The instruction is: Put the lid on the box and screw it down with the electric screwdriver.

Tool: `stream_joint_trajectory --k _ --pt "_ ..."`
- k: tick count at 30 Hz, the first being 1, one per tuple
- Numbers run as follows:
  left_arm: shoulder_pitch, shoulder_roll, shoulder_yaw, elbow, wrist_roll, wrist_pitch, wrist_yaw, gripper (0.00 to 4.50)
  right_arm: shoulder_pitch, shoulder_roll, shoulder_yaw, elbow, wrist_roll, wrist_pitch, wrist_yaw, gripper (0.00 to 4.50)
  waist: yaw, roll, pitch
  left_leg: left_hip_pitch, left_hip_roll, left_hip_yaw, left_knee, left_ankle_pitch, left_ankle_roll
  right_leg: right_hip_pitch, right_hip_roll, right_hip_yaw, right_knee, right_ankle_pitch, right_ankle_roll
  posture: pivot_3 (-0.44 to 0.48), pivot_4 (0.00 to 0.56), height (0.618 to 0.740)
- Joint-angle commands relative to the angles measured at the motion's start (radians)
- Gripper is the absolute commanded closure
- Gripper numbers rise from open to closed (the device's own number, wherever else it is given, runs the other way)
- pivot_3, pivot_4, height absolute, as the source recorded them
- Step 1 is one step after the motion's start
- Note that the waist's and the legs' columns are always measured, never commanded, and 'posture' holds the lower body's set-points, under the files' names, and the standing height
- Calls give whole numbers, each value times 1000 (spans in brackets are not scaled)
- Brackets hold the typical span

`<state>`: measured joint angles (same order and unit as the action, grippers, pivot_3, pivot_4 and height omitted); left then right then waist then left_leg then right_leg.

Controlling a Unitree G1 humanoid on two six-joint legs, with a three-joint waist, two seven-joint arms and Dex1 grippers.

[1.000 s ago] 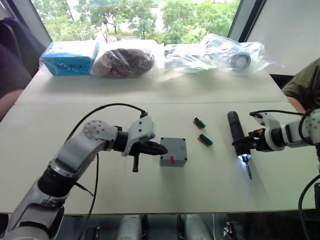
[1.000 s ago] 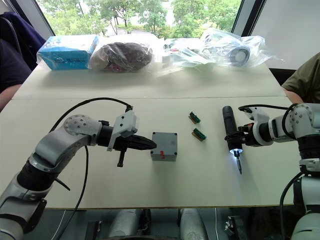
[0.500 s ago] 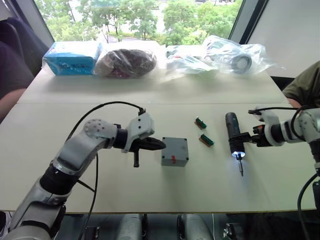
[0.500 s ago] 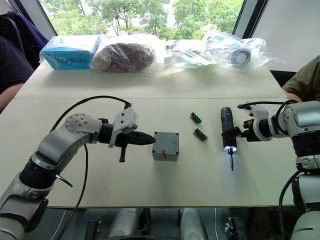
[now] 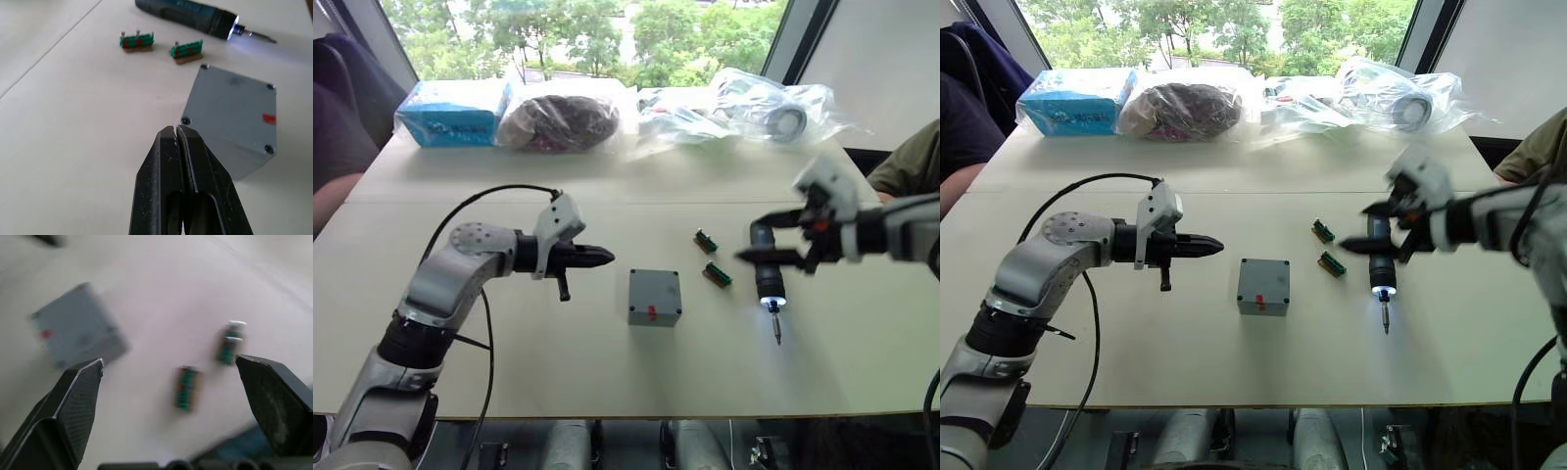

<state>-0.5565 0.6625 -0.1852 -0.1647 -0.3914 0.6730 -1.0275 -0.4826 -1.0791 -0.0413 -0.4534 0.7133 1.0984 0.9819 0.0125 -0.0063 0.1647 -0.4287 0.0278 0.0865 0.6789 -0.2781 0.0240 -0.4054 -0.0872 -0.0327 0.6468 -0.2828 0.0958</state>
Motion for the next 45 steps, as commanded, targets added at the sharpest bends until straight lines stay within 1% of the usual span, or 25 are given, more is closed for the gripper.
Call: stream_joint_trajectory --k 1,3,5,10,13,16,21,25,27,28,32,34,37,40,42,45 --pt "34 10 -65 -13 67 -61 -5 4500 130 33 49 -152 -66 -114 -54 8 1 0 0 0 0 0 1 0 0 0 0 0 0 1 1 0 150 740" --pt "43 16 -99 -16 99 -80 -12 4500 190 48 92 -168 -114 -157 -78 8 2 0 0 0 -1 0 3 0 0 1 -1 0 0 1 1 0 150 740" --pt "41 9 -117 -19 108 -82 -20 4500 214 63 132 -156 -158 -191 -101 8 1 -1 0 0 -2 0 3 0 0 1 -2 0 0 1 1 0 150 740" --pt "12 -34 -165 12 140 -111 -36 4500 204 138 199 -113 -214 -218 -143 8 0 -1 0 0 -1 0 4 0 0 1 -1 0 1 1 1 0 150 740" --pt "-19 -71 -190 75 171 -149 -42 4500 189 173 221 -103 -225 -217 -153 8 0 -1 0 0 -1 0 4 0 0 1 0 0 1 1 1 0 150 740" --pt "-68 -136 -196 167 180 -184 -44 4500 179 192 245 -113 -214 -196 -142 8 3 -1 0 0 -1 0 4 0 0 1 0 0 1 1 1 0 150 740" --pt "-141 -201 -219 307 250 -277 -43 4500 176 221 243 -150 -167 -138 -142 8 0 -1 0 0 -2 0 4 0 1 2 -1 0 1 1 1 0 150 740" --pt "-179 -236 -203 405 289 -344 -23 4500 173 245 221 -177 -137 -95 -165 8 0 -1 0 0 -1 -1 4 0 1 1 0 0 2 1 1 0 150 740" --pt "-184 -240 -191 425 299 -361 -18 4500 178 243 210 -191 -130 -81 -172 8 0 -1 0 0 -1 0 4 0 1 1 0 0 2 1 1 0 150 740" --pt "-182 -231 -181 422 300 -359 -18 4500 183 228 196 -197 -128 -78 -172 8 0 -1 0 0 -1 -1 4 0 1 1 0 0 2 1 1 0 150 740" --pt "-136 -146 -145 354 290 -327 -46 4500 190 160 135 -190 -138 -87 -159 8 -3 -1 0 0 -1 -1 4 0 1 1 0 0 2 1 1 0 150 740" --pt "-85 -102 -130 285 257 -292 -81 4500 184 140 149 -158 -182 -131 -161 8 -4 -1 0 0 -1 0 4 0 1 1 0 0 2 1 1 0 150 740" --pt "5 -42 -127 184 225 -249 -135 4500 169 146 184 -95 -239 -194 -155 8 -4 -1 0 1 0 0 4 0 1 1 0 0 2 1 1 0 150 740" --pt "59 -22 -122 100 201 -200 -142 4500 147 172 221 -41 -277 -246 -146 8 3 -1 0 0 -1 0 4 0 1 1 -1 0 2 1 1 0 150 740" --pt "71 -28 -123 63 185 -169 -138 4500 130 195 252 -3 -320 -301 -149 8 2 -1 0 0 -1 -1 5 0 0 1 -1 0 2 1 1 0 150 740" --pt "70 -56 -135 38 173 -141 -122 4500 118 211 286 21 -351 -333 -130 8 2 -1 0 1 -2 -1 5 0 1 2 -1 0 2 1 1 0 150 740"
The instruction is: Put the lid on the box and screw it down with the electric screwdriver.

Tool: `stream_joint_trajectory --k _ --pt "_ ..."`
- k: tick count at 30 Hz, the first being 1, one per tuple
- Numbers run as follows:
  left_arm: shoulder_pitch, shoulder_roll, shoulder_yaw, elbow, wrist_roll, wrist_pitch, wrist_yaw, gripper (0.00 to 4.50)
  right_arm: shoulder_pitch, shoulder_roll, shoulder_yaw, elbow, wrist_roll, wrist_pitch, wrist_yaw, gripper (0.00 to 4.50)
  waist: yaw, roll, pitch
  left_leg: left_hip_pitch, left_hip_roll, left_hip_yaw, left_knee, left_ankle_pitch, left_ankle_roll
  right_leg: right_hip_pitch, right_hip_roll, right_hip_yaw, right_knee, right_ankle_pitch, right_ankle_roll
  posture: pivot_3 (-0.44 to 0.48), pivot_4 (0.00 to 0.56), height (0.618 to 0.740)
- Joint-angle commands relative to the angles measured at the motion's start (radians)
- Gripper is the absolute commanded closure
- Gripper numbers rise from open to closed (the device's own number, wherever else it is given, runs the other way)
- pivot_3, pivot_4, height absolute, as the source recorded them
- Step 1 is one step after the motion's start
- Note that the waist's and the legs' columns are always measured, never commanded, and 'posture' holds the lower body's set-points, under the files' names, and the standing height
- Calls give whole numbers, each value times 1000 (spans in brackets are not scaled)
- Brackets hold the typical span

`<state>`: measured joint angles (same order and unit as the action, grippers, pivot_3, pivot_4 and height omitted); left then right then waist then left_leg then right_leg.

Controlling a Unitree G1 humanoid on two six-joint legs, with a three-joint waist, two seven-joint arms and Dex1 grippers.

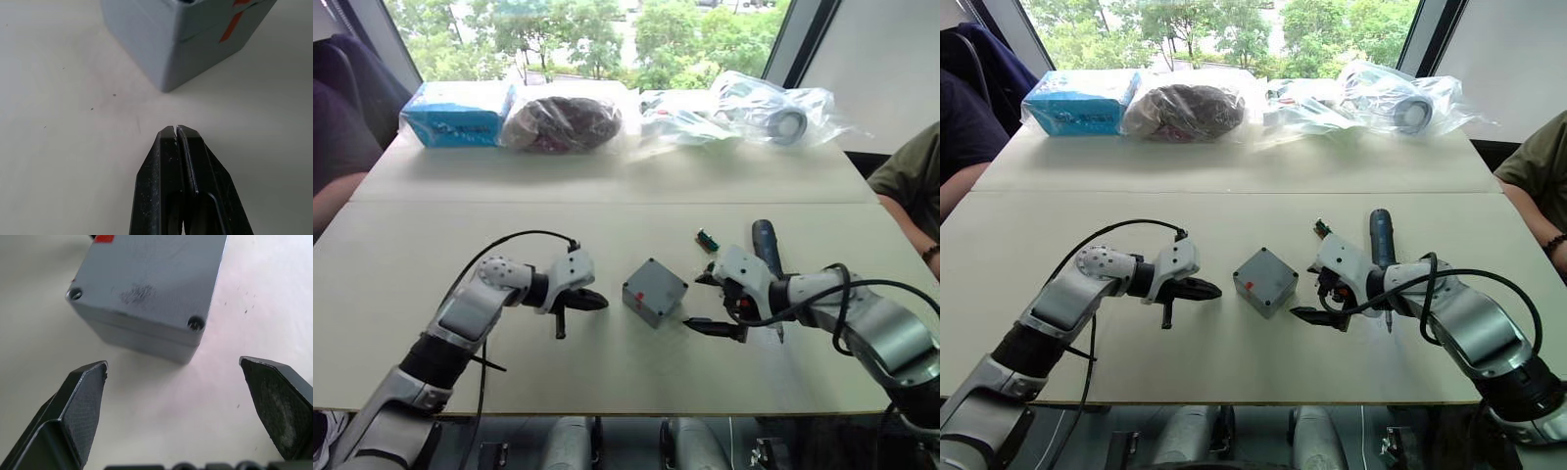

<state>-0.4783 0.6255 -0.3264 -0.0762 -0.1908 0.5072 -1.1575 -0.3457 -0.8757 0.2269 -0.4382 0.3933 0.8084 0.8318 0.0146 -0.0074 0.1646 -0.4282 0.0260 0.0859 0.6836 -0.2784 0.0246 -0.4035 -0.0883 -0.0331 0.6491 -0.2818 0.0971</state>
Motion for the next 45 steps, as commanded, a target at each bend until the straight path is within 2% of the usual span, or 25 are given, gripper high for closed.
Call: stream_joint_trajectory --k 1,6,11,21,24,28,32,36,41,44,45 --pt "-20 -43 -4 -36 -16 17 26 4500 -21 14 24 -2 -23 -37 31 8 -2 0 0 0 0 0 0 0 0 0 0 0 0 0 0 0 150 740" --pt "-73 -99 -32 48 40 -39 66 4500 -16 29 20 -42 7 2 56 8 -2 0 0 0 0 0 0 0 0 0 1 0 0 0 0 0 150 740" --pt "-125 -147 -13 138 56 -91 109 4500 -4 46 11 -80 21 44 41 8 -1 0 0 0 0 0 0 0 0 0 1 0 0 0 0 0 150 740" --pt "-125 -137 -12 125 42 -82 76 4500 13 67 -14 -121 25 91 0 8 -2 0 0 0 1 0 0 0 0 -1 1 0 0 0 0 0 150 740" --pt "-126 -126 -3 116 39 -74 74 4500 10 56 -48 -122 39 102 -1 8 -2 0 0 0 1 0 0 0 0 -1 1 0 1 0 0 0 150 740" --pt "-152 -93 51 127 24 -63 77 4500 15 40 -211 -124 139 180 5 8 -2 0 0 0 1 0 0 0 0 0 1 0 0 0 0 0 150 740" --pt "-163 -56 86 101 -14 -34 41 4500 21 17 -280 -49 130 170 -15 8 -2 0 0 0 1 0 0 0 0 0 1 0 0 0 0 0 150 740" --pt "-183 -36 118 29 -89 42 -3 4500 -21 53 -251 96 38 81 -83 8 -2 0 0 0 1 0 0 0 0 0 1 0 0 0 0 0 150 740" --pt "-193 -19 115 -55 -129 100 -17 4500 -39 103 -219 194 12 31 -90 8 -3 0 0 0 1 0 0 0 0 -1 1 0 1 0 0 0 150 740" --pt "-195 -11 111 -100 -132 115 -9 4500 -47 129 -207 258 -27 -7 -118 532 -4 0 0 0 1 0 0 0 -1 -1 2 0 1 0 0 0 150 740" --pt "-196 -9 108 -114 -133 120 -5 4500 -47 134 -209 267 -28 -10 -120 886 -3 0 0 0 1 1 0 0 -1 0 1 0 1 0 0 0 150 740"
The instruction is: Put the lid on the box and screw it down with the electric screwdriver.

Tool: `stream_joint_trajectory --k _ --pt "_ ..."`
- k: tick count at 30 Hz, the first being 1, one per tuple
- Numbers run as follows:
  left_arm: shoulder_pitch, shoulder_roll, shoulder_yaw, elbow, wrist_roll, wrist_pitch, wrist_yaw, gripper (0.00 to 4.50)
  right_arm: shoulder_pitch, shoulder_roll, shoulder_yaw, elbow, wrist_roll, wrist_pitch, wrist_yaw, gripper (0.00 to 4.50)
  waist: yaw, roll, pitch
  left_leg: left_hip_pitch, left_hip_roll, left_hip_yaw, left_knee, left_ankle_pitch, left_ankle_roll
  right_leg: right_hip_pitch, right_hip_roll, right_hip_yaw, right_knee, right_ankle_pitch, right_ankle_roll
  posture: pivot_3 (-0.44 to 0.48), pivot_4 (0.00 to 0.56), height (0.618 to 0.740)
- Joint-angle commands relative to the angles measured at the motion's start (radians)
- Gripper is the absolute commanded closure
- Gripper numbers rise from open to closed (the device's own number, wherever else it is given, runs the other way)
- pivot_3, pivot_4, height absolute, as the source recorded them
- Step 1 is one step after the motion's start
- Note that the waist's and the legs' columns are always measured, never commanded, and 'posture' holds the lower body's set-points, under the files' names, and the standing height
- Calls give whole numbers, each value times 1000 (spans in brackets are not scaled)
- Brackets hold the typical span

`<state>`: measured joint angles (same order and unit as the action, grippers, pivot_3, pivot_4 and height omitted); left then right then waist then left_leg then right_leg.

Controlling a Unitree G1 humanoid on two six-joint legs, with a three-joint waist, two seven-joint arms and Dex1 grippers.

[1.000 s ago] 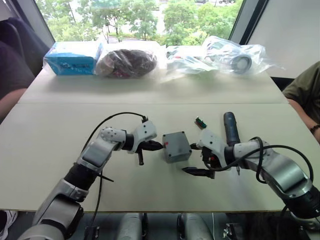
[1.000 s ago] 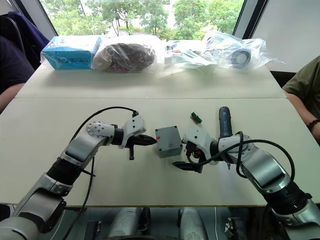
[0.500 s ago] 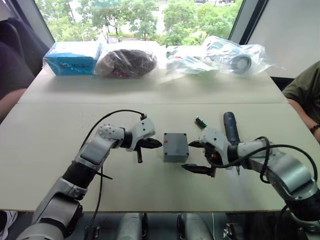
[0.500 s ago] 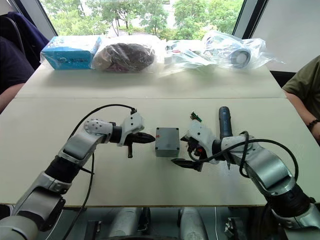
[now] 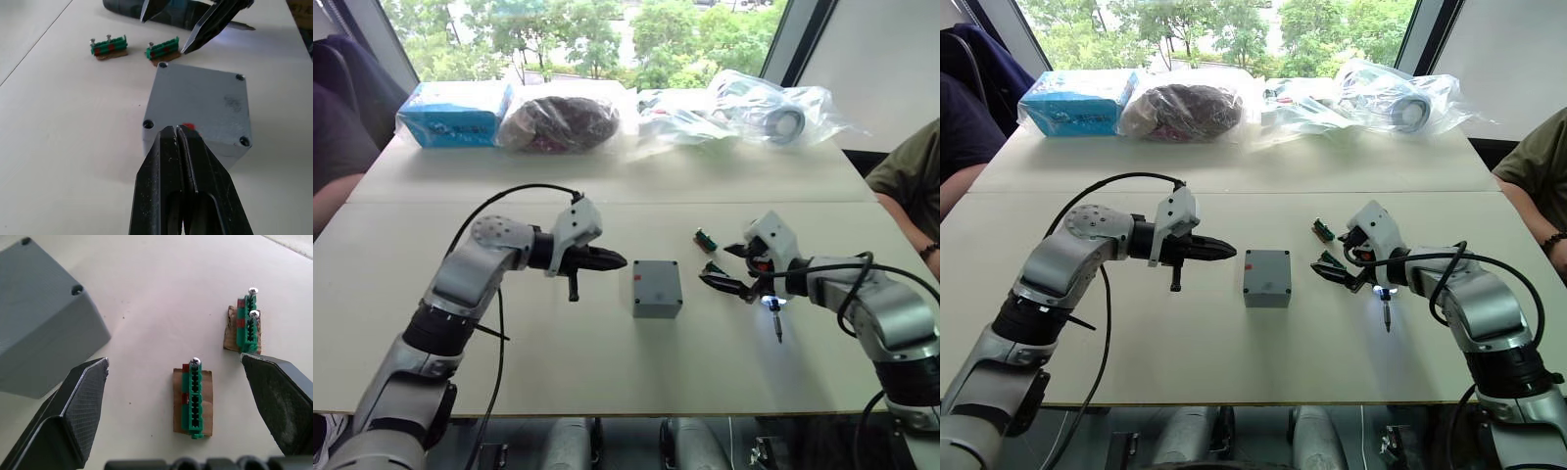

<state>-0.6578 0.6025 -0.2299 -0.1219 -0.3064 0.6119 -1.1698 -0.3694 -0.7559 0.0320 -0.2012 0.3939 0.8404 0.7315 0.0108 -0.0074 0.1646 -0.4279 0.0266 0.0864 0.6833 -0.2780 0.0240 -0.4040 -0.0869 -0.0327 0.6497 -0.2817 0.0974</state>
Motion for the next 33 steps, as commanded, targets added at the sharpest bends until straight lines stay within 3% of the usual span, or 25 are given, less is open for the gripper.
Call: stream_joint_trajectory --k 1,3,18,21,26,33 --pt "-16 16 10 -77 -18 19 10 4500 -23 18 -16 34 -27 -44 -18 1202 2 0 0 0 0 0 0 0 0 0 0 0 0 0 0 0 150 740" --pt "-15 19 7 -96 -20 27 14 4500 -27 28 -22 41 -24 -47 -17 1876 1 0 0 0 0 0 0 0 0 0 0 0 0 0 0 0 150 740" --pt "-13 1 -13 -109 -23 28 34 4500 -40 69 -26 80 -37 -75 -30 1876 0 0 0 0 0 0 0 0 -1 0 0 0 0 0 0 0 150 740" --pt "-11 3 -13 -112 -25 31 36 4500 -42 76 -29 87 -43 -83 -38 2586 1 0 0 0 0 0 0 0 -1 0 0 0 0 0 0 0 150 740" --pt "-5 10 -12 -110 -24 29 37 4500 -37 76 -27 89 -45 -86 -41 4492 1 0 0 0 0 0 0 0 -1 0 0 0 0 0 0 0 150 740" --pt "-3 16 -8 -102 -23 25 38 4500 -36 71 -32 75 -39 -80 -40 4492 1 0 0 0 0 0 0 0 -1 0 0 0 0 0 0 0 150 740"
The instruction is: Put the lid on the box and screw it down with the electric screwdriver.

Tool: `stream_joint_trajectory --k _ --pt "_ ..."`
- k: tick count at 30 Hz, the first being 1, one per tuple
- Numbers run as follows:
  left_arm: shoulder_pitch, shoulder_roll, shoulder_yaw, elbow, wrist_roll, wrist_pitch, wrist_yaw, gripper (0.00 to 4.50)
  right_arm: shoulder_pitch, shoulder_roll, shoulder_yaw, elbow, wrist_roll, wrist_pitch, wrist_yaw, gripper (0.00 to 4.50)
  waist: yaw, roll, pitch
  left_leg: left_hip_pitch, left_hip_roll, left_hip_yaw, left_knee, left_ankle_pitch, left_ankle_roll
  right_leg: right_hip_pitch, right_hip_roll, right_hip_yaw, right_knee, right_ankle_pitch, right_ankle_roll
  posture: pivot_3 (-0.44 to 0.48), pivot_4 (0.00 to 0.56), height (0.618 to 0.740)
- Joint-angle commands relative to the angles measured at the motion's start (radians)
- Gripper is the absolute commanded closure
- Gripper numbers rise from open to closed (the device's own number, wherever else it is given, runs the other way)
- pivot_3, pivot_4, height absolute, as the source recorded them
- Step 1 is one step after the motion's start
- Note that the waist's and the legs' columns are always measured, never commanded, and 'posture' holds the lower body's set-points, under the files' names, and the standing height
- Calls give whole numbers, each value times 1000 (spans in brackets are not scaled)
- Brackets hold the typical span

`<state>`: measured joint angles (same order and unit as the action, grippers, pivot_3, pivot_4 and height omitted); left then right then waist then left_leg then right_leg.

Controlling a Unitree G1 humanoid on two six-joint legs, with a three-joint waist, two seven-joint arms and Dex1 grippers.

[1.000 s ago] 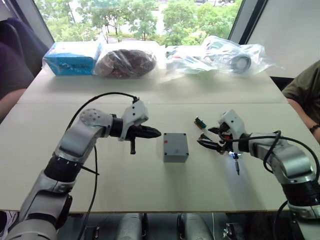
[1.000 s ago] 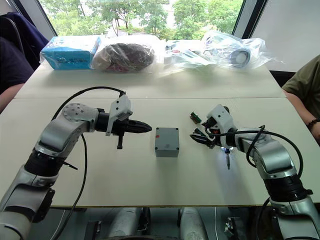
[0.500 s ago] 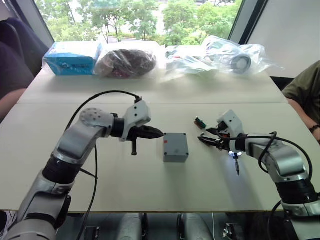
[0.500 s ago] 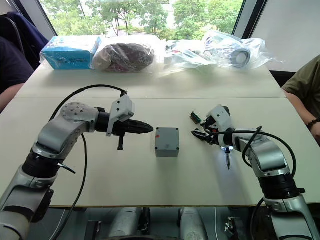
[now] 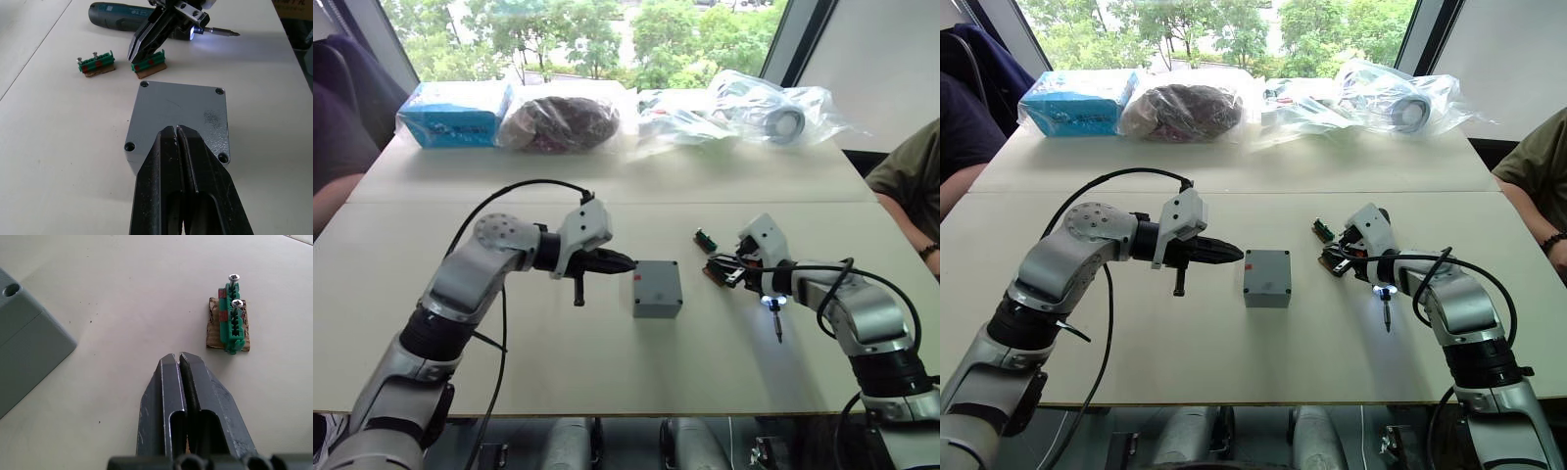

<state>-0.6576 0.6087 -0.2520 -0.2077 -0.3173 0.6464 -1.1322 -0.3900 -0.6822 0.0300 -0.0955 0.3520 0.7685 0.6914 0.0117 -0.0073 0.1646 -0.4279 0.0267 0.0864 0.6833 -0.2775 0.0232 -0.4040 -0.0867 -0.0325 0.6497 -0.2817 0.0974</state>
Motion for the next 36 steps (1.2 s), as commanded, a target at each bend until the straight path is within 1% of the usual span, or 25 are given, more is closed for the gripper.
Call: stream_joint_trajectory --k 1,11,14,18,21,26,36 --pt "-4 10 15 -15 -12 -10 1 4500 -18 -4 -34 -32 4 -9 1 4492 0 0 0 0 0 0 0 0 0 0 0 0 0 0 0 0 150 740" --pt "0 8 32 48 -6 -34 13 4500 -55 -29 -94 -93 38 -23 27 4492 0 0 0 0 0 0 0 0 0 0 0 0 0 0 0 0 150 740" --pt "0 15 41 57 -17 -27 8 4500 -77 -20 -107 -156 88 15 46 4492 0 0 0 0 0 0 0 0 0 0 0 0 0 0 0 0 150 740" --pt "9 36 46 50 -29 -18 -9 4500 -78 -1 -78 -250 149 73 65 4492 -1 0 0 0 0 0 0 0 0 0 0 0 0 0 0 0 150 740" --pt "15 44 46 42 -35 -11 -7 4500 -66 14 -44 -287 154 88 57 4492 0 0 0 0 1 0 0 0 0 0 0 0 0 0 0 0 150 740" --pt "23 46 48 28 -47 -1 4 4500 -46 24 -8 -293 146 82 46 4492 1 0 0 0 0 0 0 0 1 0 0 0 0 0 0 0 150 740" --pt "26 47 46 16 -54 3 17 4500 -29 25 18 -286 137 72 43 4492 1 0 0 0 0 0 0 0 1 0 0 0 0 0 0 0 150 740"
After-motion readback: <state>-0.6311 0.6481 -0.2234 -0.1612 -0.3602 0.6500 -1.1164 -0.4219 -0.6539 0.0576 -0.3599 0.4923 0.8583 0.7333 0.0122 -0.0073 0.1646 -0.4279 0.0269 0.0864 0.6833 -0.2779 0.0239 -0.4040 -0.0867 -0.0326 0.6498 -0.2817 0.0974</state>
